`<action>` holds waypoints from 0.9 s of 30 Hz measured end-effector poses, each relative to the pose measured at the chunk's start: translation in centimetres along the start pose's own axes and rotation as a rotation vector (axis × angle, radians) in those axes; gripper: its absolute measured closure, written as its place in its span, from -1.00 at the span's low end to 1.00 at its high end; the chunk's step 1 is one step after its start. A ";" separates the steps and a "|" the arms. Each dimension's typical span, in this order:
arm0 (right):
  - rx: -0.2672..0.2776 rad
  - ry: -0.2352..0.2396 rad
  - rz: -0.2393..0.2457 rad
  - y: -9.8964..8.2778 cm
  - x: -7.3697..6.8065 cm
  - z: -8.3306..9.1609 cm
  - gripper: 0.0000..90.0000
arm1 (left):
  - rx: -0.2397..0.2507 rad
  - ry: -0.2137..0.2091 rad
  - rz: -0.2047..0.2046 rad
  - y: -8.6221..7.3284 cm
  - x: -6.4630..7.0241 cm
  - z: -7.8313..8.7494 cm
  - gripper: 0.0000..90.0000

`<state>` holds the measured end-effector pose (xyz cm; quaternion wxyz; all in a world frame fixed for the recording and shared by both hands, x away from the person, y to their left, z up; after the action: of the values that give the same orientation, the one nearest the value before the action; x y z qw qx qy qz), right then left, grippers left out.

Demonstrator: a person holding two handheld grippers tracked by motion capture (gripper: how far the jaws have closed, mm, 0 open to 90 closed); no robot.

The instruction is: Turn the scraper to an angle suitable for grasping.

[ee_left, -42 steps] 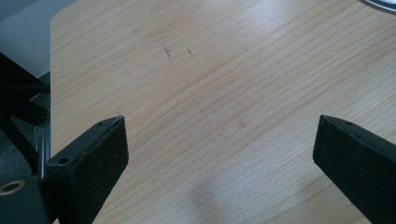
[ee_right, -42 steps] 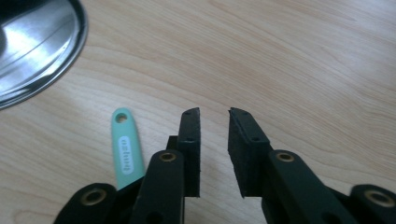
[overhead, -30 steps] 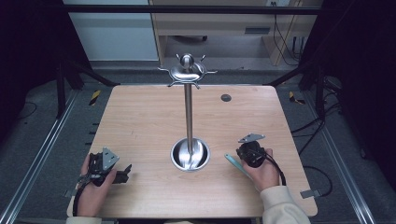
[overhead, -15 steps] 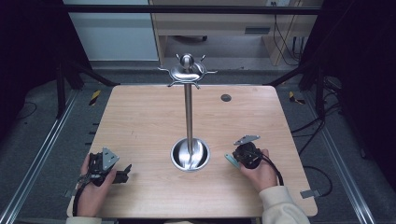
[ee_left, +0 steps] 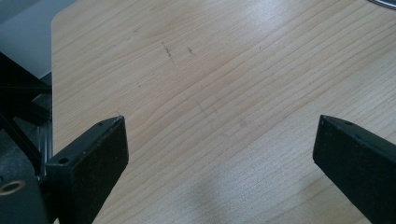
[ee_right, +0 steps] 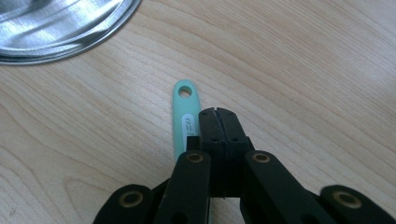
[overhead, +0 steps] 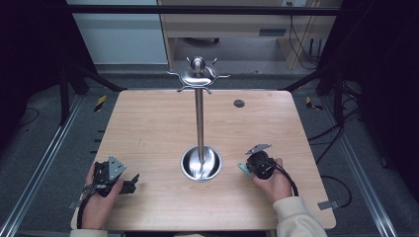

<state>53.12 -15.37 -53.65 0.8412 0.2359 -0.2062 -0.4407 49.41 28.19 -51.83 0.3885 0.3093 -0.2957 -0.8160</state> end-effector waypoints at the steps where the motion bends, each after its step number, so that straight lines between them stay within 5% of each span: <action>1: 0.000 0.002 0.002 0.0 0.0 0.0 1.00 | 0.000 0.000 -0.001 0.0 0.0 0.0 -0.93; 10: 0.003 0.038 0.022 -0.1 -0.5 0.1 1.00 | -0.003 0.001 -0.001 0.0 0.0 0.0 -0.93; 21: -0.018 0.158 0.147 -1.0 -3.6 1.3 1.00 | -0.007 0.000 0.001 -0.1 -0.1 -0.1 -0.93; 27: 0.016 0.173 0.159 -0.7 -3.9 1.9 1.00 | -0.006 0.006 0.006 -0.1 -0.3 -0.1 -0.93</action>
<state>49.56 -12.82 -53.02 0.8863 0.2625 -0.1542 -0.3490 49.59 28.42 -51.94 0.3928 0.3095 -0.2930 -0.8149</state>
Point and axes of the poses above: each handheld gripper's, and its own axes: z roughly backward along the jaws, y roughly out of its top, x roughly to its right, the point moved 7 cm from there along -z, roughly forward along the jaws, and after that the axes turned 4 degrees about -y, right-handed, at the moved point
